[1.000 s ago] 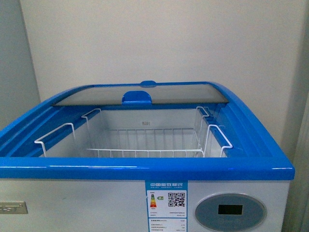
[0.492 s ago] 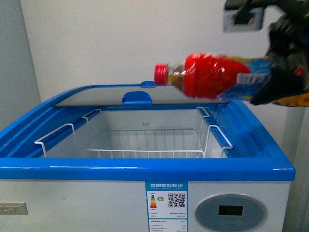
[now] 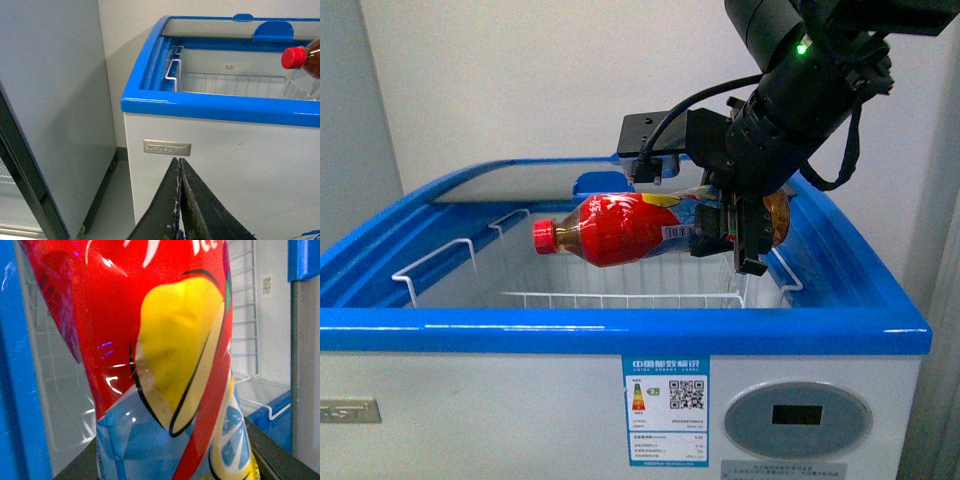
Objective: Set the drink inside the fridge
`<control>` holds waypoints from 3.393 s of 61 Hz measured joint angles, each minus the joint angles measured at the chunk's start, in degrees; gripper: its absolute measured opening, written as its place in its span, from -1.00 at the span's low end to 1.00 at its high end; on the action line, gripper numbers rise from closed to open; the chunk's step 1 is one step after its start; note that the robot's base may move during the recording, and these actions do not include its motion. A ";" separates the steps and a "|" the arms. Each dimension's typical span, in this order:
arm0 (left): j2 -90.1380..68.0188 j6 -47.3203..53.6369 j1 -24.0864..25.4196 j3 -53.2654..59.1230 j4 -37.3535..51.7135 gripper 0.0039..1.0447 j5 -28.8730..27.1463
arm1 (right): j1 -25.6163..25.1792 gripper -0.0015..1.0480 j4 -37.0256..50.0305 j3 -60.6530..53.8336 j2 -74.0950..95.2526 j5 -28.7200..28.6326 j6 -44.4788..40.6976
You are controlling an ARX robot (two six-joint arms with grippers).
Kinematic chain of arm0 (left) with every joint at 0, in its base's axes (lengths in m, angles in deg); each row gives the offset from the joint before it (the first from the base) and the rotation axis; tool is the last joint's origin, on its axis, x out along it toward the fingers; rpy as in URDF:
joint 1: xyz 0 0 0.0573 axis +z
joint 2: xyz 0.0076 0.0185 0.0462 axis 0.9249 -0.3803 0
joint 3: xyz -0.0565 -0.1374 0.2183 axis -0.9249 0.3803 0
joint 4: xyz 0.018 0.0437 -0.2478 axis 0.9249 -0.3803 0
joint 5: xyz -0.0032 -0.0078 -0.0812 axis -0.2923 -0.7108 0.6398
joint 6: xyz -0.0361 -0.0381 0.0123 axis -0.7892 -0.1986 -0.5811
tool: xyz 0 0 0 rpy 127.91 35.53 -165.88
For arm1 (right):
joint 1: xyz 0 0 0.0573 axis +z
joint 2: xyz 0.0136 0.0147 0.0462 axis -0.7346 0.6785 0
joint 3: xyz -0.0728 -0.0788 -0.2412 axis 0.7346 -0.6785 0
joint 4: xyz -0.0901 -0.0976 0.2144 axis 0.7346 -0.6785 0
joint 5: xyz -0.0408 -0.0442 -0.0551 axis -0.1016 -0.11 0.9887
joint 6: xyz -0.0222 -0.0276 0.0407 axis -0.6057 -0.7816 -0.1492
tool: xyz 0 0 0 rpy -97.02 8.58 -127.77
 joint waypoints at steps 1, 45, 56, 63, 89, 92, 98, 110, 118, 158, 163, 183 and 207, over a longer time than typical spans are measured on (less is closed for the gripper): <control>0.20 0.02 0.00 0.09 -0.15 -0.96 0.00 | -0.09 -0.12 0.61 0.22 0.70 0.02 0.00; 13.97 -0.04 0.02 0.09 -13.49 -0.96 0.00 | 1.27 -0.12 17.77 1.77 11.19 2.01 -0.20; 16.00 -0.09 0.02 0.09 -15.47 -0.96 0.02 | 1.84 -0.12 22.95 0.11 11.58 3.85 -0.70; 24.13 -0.11 0.02 0.07 -24.87 -0.96 0.07 | 2.16 -0.12 26.25 -0.83 12.79 6.29 -1.36; 25.73 -0.11 0.02 0.07 -25.55 -0.96 0.00 | 1.75 0.84 22.67 1.84 12.70 3.98 3.13; 25.73 -0.11 0.02 0.07 -25.55 -0.96 0.02 | 1.68 0.85 20.31 3.67 11.41 2.75 6.34; 25.73 -0.13 0.02 0.07 -25.55 -0.96 0.02 | 1.11 0.85 14.34 8.35 7.72 -0.63 14.60; 25.73 -0.13 0.02 0.07 -25.55 -0.96 0.00 | -2.84 0.85 9.18 8.31 -5.01 -0.22 32.98; 25.73 -0.13 0.02 0.07 -25.55 -0.96 0.00 | -7.37 0.85 9.57 -1.05 -15.72 5.99 42.47; 25.77 -0.13 0.02 0.07 -25.57 -0.96 -0.02 | -18.47 -0.58 26.49 -82.75 -94.88 2.69 66.86; 25.77 -0.13 0.02 0.07 -25.57 -0.96 0.02 | -18.56 -0.81 27.41 -85.59 -96.50 2.73 66.88; 25.77 -0.13 0.02 0.07 -25.57 -0.96 0.00 | -18.56 -0.95 26.56 -93.24 -105.85 2.54 67.04; 25.77 -0.13 0.02 0.07 -25.57 -0.96 0.00 | -18.56 -0.95 28.13 -98.82 -109.63 2.60 67.04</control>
